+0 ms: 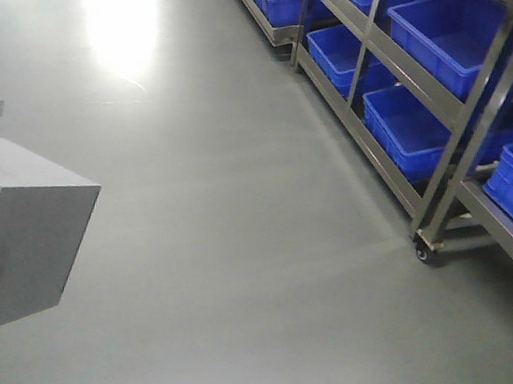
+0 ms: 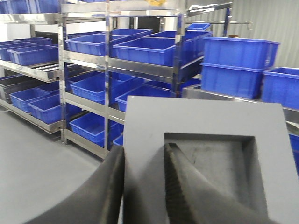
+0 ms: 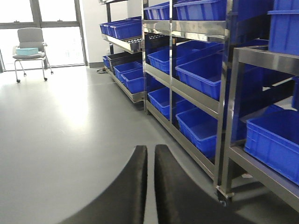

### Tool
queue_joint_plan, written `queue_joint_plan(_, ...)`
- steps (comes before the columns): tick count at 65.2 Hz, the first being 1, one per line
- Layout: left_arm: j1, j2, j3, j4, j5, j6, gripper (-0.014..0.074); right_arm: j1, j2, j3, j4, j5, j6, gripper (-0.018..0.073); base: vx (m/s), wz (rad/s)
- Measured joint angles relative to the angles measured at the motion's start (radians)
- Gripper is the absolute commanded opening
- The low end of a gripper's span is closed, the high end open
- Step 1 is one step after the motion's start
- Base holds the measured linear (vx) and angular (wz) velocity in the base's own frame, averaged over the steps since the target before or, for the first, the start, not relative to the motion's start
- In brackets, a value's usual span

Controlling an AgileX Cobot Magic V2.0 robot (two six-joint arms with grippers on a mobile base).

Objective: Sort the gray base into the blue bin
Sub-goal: 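Drive down the aisle between shelves of blue bins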

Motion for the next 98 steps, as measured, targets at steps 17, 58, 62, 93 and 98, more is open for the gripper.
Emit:
queue_joint_plan(17, 0.000, 0.000, 0.000, 0.000, 0.000, 0.000, -0.0005, 0.000, 0.000, 0.000, 0.000, 0.000, 0.000, -0.0004, 0.36, 0.13)
queue_joint_plan(58, 0.000, 0.000, 0.000, 0.000, 0.001, 0.000, -0.0005, 0.000, 0.000, 0.000, 0.000, 0.000, 0.000, -0.0004, 0.36, 0.20)
queue_joint_plan(62, 0.000, 0.000, 0.000, 0.000, 0.001, 0.000, -0.0005, 0.000, 0.000, 0.000, 0.000, 0.000, 0.000, -0.0004, 0.40, 0.26)
queue_joint_plan(93, 0.000, 0.000, 0.000, 0.000, 0.001, 0.000, -0.0005, 0.000, 0.000, 0.000, 0.000, 0.000, 0.000, -0.0004, 0.40, 0.18)
queue_joint_plan(98, 0.000, 0.000, 0.000, 0.000, 0.001, 0.000, -0.0005, 0.000, 0.000, 0.000, 0.000, 0.000, 0.000, -0.0004, 0.40, 0.09)
